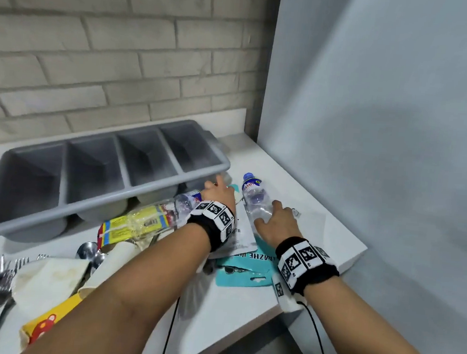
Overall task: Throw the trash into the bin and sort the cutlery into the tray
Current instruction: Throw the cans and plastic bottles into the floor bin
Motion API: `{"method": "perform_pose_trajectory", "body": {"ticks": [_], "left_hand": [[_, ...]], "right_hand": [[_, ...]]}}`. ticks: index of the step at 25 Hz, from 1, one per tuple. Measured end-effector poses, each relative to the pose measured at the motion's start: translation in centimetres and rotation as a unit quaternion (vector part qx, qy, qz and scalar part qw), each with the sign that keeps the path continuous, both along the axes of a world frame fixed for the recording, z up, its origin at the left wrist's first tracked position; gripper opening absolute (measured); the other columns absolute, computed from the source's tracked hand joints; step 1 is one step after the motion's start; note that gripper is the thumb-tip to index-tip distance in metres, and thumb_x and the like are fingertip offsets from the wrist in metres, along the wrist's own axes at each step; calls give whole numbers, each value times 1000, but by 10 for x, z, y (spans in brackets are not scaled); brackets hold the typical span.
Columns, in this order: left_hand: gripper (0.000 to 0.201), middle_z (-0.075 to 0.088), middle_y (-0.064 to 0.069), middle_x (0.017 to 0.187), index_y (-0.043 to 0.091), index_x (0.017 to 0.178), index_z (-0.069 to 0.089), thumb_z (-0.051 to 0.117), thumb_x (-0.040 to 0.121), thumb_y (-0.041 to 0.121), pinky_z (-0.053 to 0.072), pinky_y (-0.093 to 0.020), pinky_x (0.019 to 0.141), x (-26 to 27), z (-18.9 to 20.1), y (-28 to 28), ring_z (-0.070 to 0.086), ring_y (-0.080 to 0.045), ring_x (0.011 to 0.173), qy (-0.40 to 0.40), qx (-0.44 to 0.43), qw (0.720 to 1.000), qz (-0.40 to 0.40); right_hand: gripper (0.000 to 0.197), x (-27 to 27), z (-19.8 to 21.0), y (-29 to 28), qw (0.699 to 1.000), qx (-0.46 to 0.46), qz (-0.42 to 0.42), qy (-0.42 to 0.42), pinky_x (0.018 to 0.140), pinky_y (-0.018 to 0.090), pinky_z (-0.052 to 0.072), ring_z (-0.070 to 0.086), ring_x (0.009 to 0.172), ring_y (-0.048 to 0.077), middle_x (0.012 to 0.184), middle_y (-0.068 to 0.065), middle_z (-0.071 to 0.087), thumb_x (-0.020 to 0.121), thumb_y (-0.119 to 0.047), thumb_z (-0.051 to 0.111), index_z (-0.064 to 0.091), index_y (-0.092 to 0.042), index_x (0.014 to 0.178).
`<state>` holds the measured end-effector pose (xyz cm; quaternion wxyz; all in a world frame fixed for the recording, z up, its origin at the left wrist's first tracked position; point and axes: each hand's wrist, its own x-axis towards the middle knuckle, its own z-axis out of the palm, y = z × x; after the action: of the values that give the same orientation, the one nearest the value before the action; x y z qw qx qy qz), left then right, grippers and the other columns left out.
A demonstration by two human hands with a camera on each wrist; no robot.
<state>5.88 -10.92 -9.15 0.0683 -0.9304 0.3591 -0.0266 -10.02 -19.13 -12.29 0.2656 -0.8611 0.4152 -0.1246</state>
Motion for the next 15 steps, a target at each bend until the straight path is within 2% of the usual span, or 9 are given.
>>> {"method": "perform_pose_trajectory", "body": {"ticks": [3, 6, 8, 10, 12, 14, 15], "left_hand": [[37, 46, -7, 141, 19, 129, 69, 49, 99, 25, 49, -37, 74, 14, -14, -14, 49, -33, 109, 14, 3, 1000, -2], [33, 50, -8, 128, 23, 122, 72, 50, 97, 23, 50, -42, 80, 10, 6, -11, 53, -36, 106, -14, -7, 1000, 12], [29, 52, -9, 126, 25, 119, 72, 57, 94, 25, 52, -44, 82, -2, 29, -1, 55, -39, 108, -35, -75, 996, 30], [27, 52, -13, 127, 26, 117, 71, 62, 92, 31, 55, -48, 83, -13, 56, 13, 57, -42, 109, -23, -169, 985, 32], [29, 51, -18, 128, 18, 116, 69, 61, 95, 35, 55, -51, 91, -27, 75, 27, 59, -46, 108, 41, -292, 955, 30], [30, 54, -18, 115, 10, 112, 67, 59, 95, 33, 50, -48, 98, -50, 81, 37, 60, -45, 105, 138, -390, 910, -12], [28, 56, -16, 106, 9, 109, 66, 58, 95, 33, 48, -47, 97, -67, 79, 40, 59, -42, 103, 173, -414, 893, -37]], "right_hand": [[67, -22, 15, 8, 997, 35, 10, -64, 98, 49, 52, 59, 117, 47, 123, 27, 58, 87, -40, 58, 48, -10, 146], [64, -44, 35, 15, 989, 63, 29, -128, 91, 42, 54, 65, 109, 40, 117, 24, 67, 86, -40, 62, 53, -8, 140], [62, -60, 46, 19, 981, 60, 19, -185, 89, 39, 55, 67, 106, 36, 114, 18, 69, 84, -41, 64, 56, -12, 138], [58, -81, 56, 23, 964, 80, 16, -252, 84, 36, 56, 70, 95, 31, 113, 11, 70, 83, -38, 68, 56, -17, 136], [57, -109, 63, 25, 944, 105, 16, -314, 80, 34, 57, 70, 83, 24, 117, 5, 68, 86, -33, 69, 53, -23, 140], [57, -141, 66, 25, 924, 106, 4, -368, 79, 36, 58, 68, 85, 20, 121, 2, 63, 88, -25, 67, 50, -28, 143], [59, -158, 63, 24, 915, 105, -4, -390, 80, 35, 59, 67, 88, 20, 123, 2, 61, 88, -20, 66, 49, -29, 144]]}}
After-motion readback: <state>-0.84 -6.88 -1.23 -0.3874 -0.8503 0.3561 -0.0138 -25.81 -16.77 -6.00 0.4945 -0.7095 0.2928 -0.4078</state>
